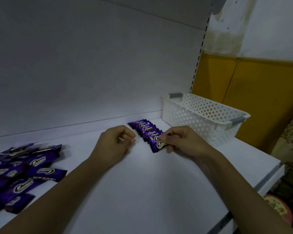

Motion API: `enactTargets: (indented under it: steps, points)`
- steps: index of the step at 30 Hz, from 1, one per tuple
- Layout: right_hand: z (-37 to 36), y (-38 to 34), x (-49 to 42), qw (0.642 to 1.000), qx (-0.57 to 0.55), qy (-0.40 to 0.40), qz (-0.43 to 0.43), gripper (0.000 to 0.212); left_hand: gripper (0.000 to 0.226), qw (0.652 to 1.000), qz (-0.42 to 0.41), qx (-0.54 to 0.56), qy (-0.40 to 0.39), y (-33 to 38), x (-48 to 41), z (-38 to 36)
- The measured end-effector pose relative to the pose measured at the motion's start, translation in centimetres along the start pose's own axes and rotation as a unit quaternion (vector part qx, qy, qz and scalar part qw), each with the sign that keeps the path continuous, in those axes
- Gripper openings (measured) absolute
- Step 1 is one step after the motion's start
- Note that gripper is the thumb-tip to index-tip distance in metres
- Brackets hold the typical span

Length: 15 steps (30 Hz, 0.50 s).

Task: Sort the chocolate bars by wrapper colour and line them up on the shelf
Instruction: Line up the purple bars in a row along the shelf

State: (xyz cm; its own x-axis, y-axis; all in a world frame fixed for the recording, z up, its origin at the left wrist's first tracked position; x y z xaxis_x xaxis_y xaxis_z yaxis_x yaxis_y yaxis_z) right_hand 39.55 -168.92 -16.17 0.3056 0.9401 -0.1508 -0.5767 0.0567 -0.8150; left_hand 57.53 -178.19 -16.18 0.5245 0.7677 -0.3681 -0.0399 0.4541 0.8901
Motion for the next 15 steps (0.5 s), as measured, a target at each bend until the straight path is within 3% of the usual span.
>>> enactTargets:
  steps: [5, 10, 15]
  points:
    - [0.9, 0.1, 0.1, 0.992, 0.115, 0.035, 0.035, 0.009, 0.018, 0.999, -0.018, -0.050, 0.008, 0.9, 0.3, -0.1]
    - [1.6, 0.3, -0.3, 0.981, 0.174, 0.073, 0.039, 0.010, 0.015, 0.970, -0.041, -0.229, 0.069, 1.6, 0.8, 0.7]
    - [1.8, -0.1, -0.3, 0.977, 0.174, 0.108, 0.056, 0.012, 0.040, 0.944, -0.023, -0.328, -0.022, 0.5, 0.6, -1.5]
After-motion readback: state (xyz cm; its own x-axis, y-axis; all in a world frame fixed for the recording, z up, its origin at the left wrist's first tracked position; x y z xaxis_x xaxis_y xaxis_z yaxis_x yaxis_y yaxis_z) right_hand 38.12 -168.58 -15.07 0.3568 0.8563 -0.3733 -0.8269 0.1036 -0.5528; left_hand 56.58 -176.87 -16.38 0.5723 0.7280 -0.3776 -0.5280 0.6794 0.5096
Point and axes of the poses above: each hand's wrist, its own x-axis away from the middle knuckle, its own z-axis out of the back of the hand, y = z × x, the point moved 9 cm from there along -x, towards the middle knuckle, and after that the axes turned 11 degrees about x, right-handed, at the moved point
